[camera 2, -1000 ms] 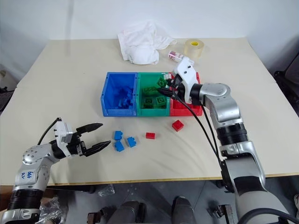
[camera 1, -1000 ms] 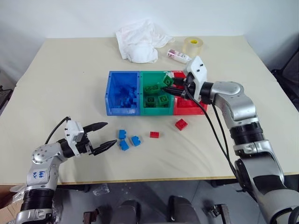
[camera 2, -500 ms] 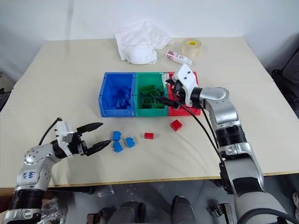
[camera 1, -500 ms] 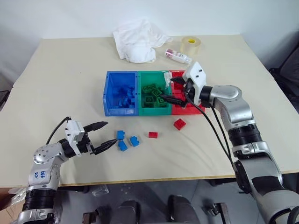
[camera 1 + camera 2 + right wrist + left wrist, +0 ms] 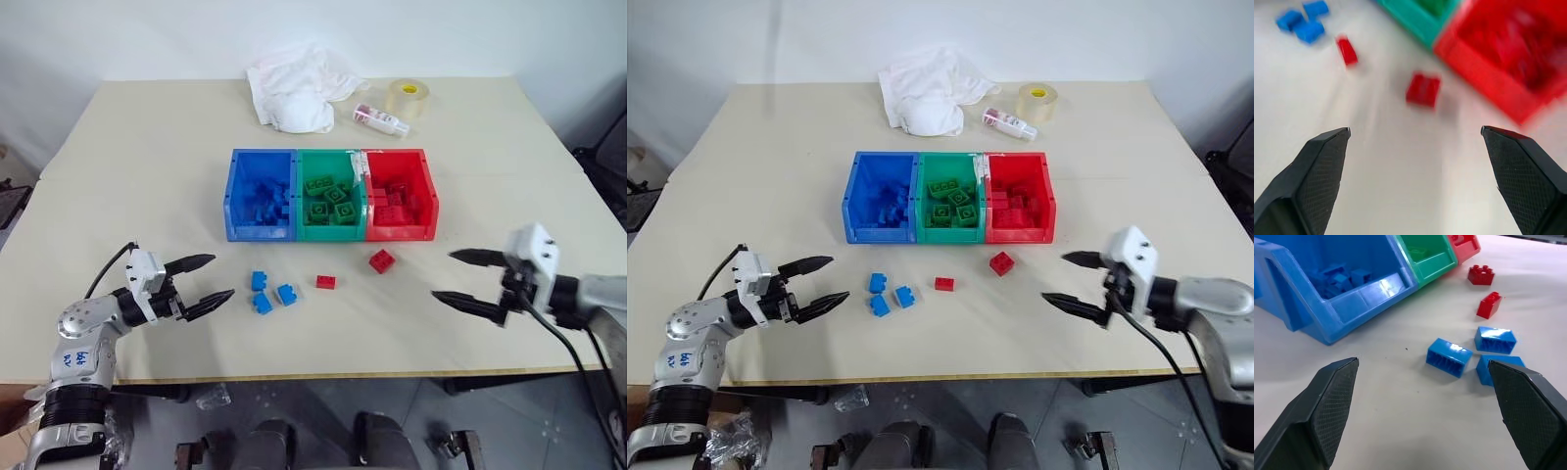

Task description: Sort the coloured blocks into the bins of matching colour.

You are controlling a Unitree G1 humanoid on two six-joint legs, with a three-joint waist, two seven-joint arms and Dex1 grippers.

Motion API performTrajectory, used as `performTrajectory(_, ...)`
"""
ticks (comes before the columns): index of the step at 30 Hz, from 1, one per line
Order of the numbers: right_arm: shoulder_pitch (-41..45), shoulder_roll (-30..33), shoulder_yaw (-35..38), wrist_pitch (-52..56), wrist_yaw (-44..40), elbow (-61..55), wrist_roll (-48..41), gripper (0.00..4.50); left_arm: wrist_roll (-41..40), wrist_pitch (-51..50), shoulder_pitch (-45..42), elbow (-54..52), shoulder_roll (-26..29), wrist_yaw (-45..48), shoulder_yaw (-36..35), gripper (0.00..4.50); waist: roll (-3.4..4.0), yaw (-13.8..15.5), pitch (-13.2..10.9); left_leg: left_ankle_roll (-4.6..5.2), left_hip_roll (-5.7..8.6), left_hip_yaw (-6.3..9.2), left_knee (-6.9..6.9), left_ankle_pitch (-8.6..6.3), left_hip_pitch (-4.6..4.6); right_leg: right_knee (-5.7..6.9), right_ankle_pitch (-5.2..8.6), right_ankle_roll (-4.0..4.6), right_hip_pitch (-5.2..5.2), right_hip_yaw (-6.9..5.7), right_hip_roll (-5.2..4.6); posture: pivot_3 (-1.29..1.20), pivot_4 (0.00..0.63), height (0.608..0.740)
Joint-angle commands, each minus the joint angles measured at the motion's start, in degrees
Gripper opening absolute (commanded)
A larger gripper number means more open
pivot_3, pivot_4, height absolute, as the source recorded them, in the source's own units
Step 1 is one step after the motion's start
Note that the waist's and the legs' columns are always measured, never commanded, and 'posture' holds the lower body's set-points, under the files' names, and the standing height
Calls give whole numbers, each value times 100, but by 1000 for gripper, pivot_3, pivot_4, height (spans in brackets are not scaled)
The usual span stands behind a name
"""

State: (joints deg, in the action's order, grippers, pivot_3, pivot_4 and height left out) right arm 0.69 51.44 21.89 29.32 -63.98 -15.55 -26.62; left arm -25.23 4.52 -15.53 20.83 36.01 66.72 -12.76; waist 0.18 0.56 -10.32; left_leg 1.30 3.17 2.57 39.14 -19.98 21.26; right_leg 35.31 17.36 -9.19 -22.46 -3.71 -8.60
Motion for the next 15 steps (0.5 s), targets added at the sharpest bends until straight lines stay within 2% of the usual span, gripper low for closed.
performTrajectory(1, -301, 136, 503, 86, 24, -391, -216, 4476, 8, 142, -135, 169, 112, 100, -107, 4500, 0, -18, 0, 0, -1, -4, -1, 0, -1, 0, 0, 0, 0, 1, 1, 0, 150, 740)
performTrajectory(4, -278, 122, 440, 155, 167, -487, -269, 4476, 29, 178, -254, 290, 119, 132, -72, 4500, 0, -23, 0, 0, -3, -7, -1, 0, -3, 0, 0, 0, 0, 4, 1, 0, 150, 740)
performTrajectory(10, 739, -403, -917, 222, 772, -276, -6, 4476, 99, 286, -412, 340, 35, 234, 75, 4500, -1, -55, 1, 0, -5, -1, -4, 0, -4, 1, 0, 0, -3, 3, 3, 0, 150, 740)
performTrajectory(15, 1712, -1141, -2065, -206, 1063, 696, 643, 4476, 36, 235, -285, 1, -42, 170, 117, 4500, -2, -70, 0, 0, 1, 0, -2, 0, 0, 1, 0, 0, -5, 3, 0, 0, 150, 740)
